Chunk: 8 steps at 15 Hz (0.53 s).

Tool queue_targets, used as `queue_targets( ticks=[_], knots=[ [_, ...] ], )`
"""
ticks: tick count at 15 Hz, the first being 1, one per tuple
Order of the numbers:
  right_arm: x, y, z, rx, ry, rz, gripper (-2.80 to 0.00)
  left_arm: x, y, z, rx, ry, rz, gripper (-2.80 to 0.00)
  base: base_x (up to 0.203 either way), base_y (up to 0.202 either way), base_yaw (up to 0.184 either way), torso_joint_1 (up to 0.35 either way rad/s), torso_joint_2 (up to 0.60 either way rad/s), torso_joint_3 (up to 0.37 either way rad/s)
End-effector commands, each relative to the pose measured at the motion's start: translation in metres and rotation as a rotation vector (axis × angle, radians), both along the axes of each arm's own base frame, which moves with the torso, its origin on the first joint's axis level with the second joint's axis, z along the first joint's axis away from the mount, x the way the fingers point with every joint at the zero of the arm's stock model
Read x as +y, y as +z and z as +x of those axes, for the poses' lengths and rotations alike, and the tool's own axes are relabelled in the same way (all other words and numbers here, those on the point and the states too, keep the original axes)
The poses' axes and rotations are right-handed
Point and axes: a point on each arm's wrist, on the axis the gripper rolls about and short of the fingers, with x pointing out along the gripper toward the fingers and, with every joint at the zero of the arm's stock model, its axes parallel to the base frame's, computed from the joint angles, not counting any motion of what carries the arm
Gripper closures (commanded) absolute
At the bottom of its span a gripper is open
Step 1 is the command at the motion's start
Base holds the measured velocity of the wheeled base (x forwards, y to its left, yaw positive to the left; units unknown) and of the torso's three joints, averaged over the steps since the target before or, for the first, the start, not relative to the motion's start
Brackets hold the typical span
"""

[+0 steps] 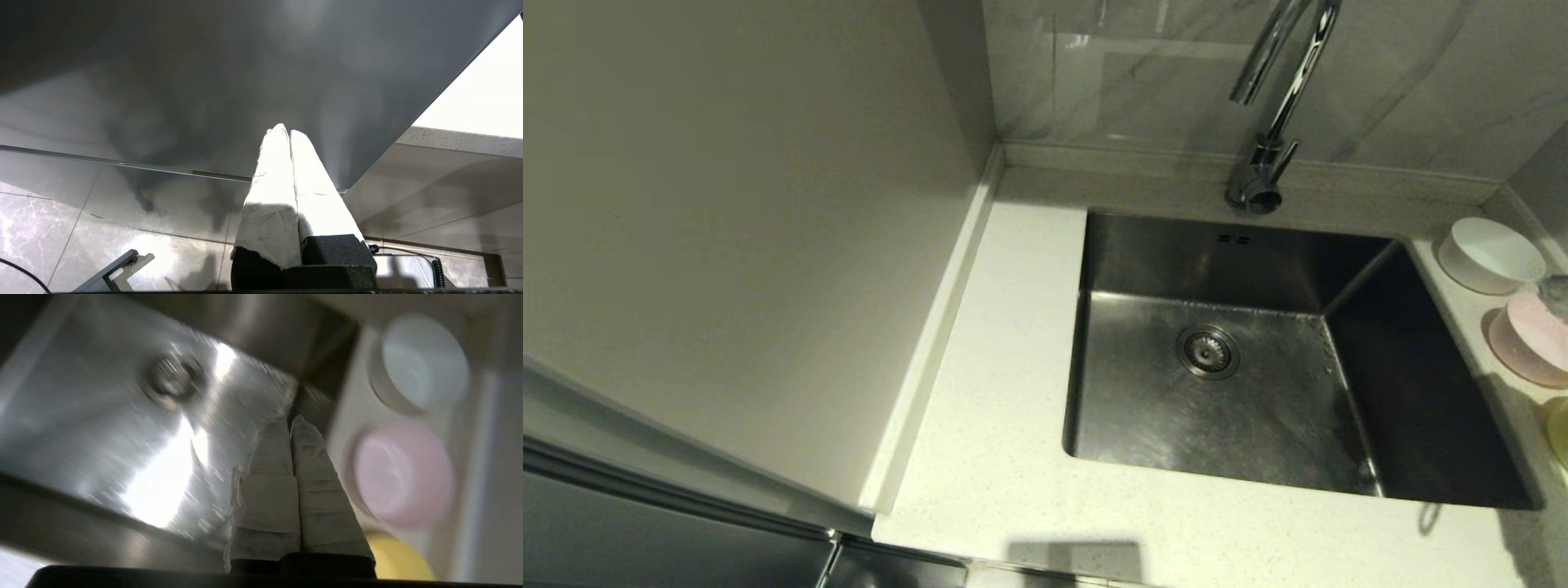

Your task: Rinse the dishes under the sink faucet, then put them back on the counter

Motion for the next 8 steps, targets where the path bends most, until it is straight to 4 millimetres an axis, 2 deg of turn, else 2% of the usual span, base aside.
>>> queue_targets(
  ticks=[1,3,5,8],
  knots=[
    [0.020,0.024,0.001,-0.076,0.073,0.124,0.00,0.000,0.000,0.000,-0.002,0.000,-0.001,0.00,0.000,0.000,0.000,0.000,0.00,0.000],
    [0.035,0.042,-0.017,-0.148,0.123,0.194,0.00,0.000,0.000,0.000,-0.002,0.000,-0.001,0.00,0.000,0.000,0.000,0.000,0.00,0.000],
    [0.049,0.046,-0.044,-0.195,0.171,0.221,0.00,0.000,0.000,0.000,-0.002,0.000,-0.001,0.00,0.000,0.000,0.000,0.000,0.00,0.000],
    [0.063,0.011,-0.091,-0.180,0.149,0.237,0.00,0.000,0.000,0.000,-0.002,0.000,-0.001,0.00,0.000,0.000,0.000,0.000,0.00,0.000]
  ],
)
